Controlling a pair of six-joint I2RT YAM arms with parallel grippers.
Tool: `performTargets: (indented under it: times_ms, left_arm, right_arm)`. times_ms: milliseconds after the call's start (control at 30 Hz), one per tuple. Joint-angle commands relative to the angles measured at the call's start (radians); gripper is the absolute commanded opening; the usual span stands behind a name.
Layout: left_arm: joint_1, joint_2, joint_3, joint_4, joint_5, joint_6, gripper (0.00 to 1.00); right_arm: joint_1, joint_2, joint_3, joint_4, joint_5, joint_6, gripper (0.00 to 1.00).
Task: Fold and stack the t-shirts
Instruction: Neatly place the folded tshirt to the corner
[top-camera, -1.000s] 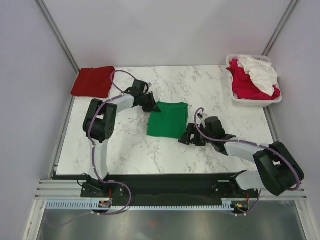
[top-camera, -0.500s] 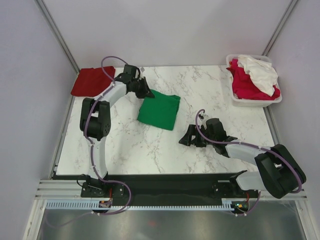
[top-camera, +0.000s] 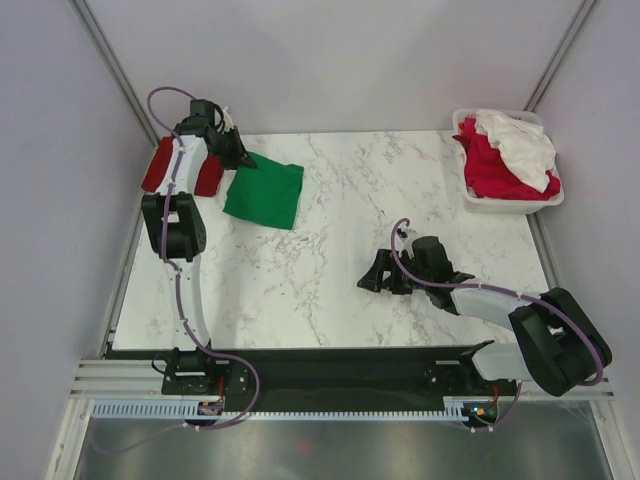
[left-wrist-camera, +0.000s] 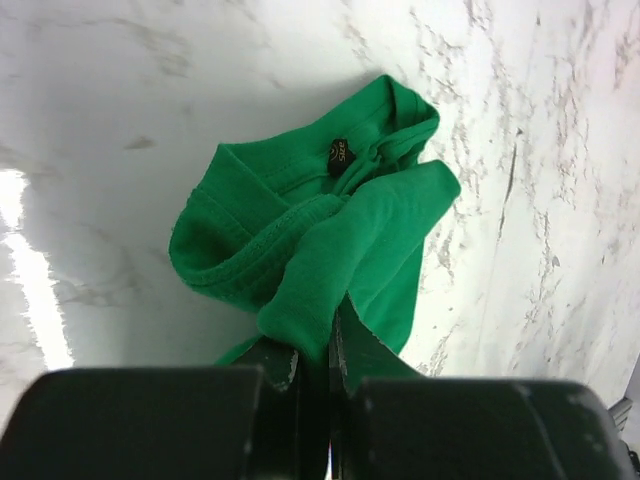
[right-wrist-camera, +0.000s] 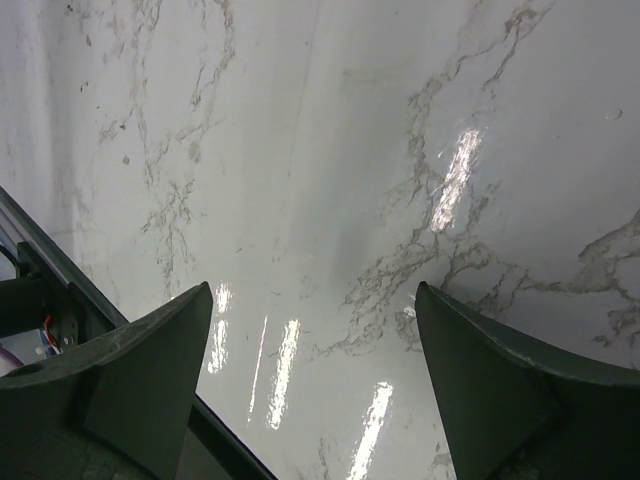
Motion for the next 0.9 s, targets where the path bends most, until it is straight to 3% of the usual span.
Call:
performTargets:
  times_ms: [0, 233, 533, 867]
  left_arm:
    - [0.055, 0.022, 0.142, -0.111, -0.005, 0.078, 0.02]
    - [0.136, 0.064, 0.36, -0.099, -0.073, 0.084, 0.02]
    - [0.242, 0.073, 0.394, 0.138, -0.113, 0.026, 0.02]
    - [0.357, 0.169, 0.42, 0.257, -0.076, -0.01, 0.02]
  right_arm:
    - [0.002, 0.018, -0.002, 0.018, -0.03, -0.014, 0.91]
    - [-0.003, 0.029, 0.001, 0.024, -0.041, -0.014, 0.92]
    - [-0.006, 0.069, 0.021, 0.021, -0.067, -0.028, 0.92]
    - [-0.006, 0.087, 0.03, 0.027, -0.073, -0.026, 0.93]
